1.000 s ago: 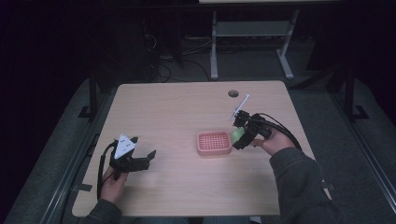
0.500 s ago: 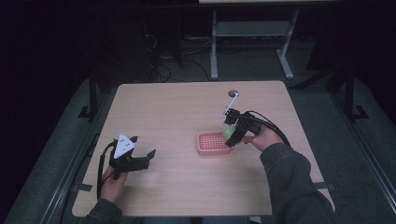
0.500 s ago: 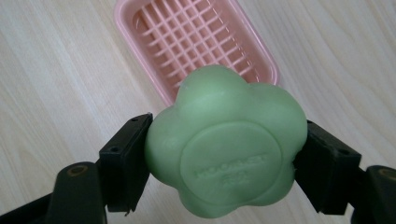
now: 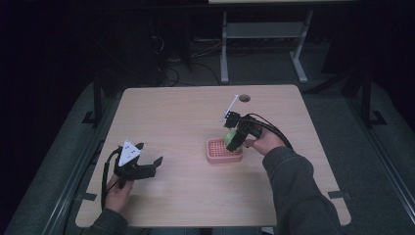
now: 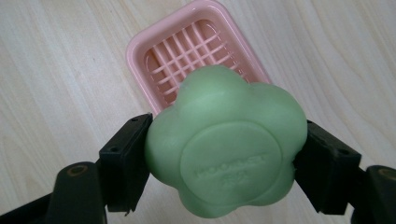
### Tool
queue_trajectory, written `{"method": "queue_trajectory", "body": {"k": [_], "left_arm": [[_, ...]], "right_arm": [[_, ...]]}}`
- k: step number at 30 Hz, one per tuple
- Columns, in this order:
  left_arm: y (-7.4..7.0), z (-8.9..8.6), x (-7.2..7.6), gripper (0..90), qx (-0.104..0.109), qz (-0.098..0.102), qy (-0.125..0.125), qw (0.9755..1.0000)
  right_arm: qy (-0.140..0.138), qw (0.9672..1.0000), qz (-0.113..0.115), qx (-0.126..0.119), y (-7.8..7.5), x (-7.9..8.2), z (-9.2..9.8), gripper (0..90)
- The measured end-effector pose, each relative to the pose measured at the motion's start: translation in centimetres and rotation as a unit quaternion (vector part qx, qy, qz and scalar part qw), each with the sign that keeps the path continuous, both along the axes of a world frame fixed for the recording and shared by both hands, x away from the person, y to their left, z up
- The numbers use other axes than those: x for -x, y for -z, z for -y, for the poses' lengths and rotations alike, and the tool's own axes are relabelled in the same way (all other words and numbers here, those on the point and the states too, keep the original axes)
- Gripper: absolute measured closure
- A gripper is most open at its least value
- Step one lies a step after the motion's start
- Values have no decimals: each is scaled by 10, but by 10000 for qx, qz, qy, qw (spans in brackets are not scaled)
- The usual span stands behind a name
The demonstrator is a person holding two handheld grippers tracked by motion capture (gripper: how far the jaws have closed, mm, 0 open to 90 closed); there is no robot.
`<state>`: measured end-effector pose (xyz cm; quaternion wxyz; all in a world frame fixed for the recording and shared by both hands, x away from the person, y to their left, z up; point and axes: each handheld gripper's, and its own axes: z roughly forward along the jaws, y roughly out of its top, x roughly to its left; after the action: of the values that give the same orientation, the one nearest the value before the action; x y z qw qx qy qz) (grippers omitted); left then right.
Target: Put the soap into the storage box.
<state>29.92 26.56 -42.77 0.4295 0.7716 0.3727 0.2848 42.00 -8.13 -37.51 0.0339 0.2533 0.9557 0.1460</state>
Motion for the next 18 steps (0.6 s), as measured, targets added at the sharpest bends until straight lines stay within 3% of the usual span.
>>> {"method": "queue_trajectory", "body": {"k": [18], "left_arm": [[0,0,0,143,20,8,-1,10000]], "right_arm": [[-105,9996,-182,205,18,-8,-22,260]]}}
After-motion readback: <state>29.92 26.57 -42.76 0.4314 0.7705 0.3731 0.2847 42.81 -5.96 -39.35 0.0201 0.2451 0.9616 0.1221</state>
